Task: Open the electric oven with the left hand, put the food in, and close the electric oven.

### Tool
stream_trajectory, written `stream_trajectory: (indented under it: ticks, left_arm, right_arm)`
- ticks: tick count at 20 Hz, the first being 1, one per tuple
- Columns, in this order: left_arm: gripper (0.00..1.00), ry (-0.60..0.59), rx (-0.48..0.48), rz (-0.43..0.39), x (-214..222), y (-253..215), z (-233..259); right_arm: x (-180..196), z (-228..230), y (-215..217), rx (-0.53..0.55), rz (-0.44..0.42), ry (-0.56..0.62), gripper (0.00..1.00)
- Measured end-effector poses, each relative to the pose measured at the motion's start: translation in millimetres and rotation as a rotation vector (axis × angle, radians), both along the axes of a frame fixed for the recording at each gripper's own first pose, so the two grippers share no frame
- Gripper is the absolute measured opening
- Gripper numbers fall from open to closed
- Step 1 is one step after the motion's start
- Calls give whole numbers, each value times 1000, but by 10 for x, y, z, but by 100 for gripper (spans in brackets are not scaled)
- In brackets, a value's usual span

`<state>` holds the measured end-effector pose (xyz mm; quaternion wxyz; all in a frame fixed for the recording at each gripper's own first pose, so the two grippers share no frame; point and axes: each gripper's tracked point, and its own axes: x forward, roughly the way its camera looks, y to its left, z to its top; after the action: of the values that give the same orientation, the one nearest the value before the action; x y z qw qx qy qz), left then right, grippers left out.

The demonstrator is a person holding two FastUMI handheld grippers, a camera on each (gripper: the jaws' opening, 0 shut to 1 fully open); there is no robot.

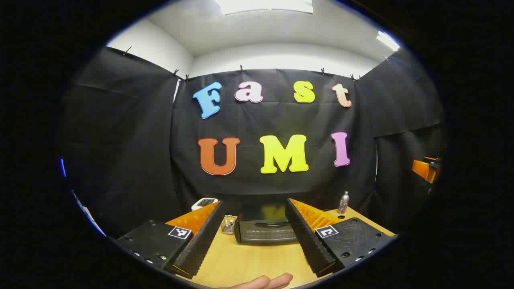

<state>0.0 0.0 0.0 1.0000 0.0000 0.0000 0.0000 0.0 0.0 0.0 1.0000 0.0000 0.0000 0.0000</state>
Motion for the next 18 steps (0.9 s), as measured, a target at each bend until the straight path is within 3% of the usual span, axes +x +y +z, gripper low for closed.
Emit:
stream_trajectory:
  ticks: [9, 18]
  left_arm:
    - [96, -37, -40, -48, -68, -208, 113]
    - [96, 3, -62, -75, 624, -339, -178]
  right_arm:
    - [-76, 13, -44, -4, 9, -32, 97]
    - [37, 107, -143, -30, -5, -112, 96]
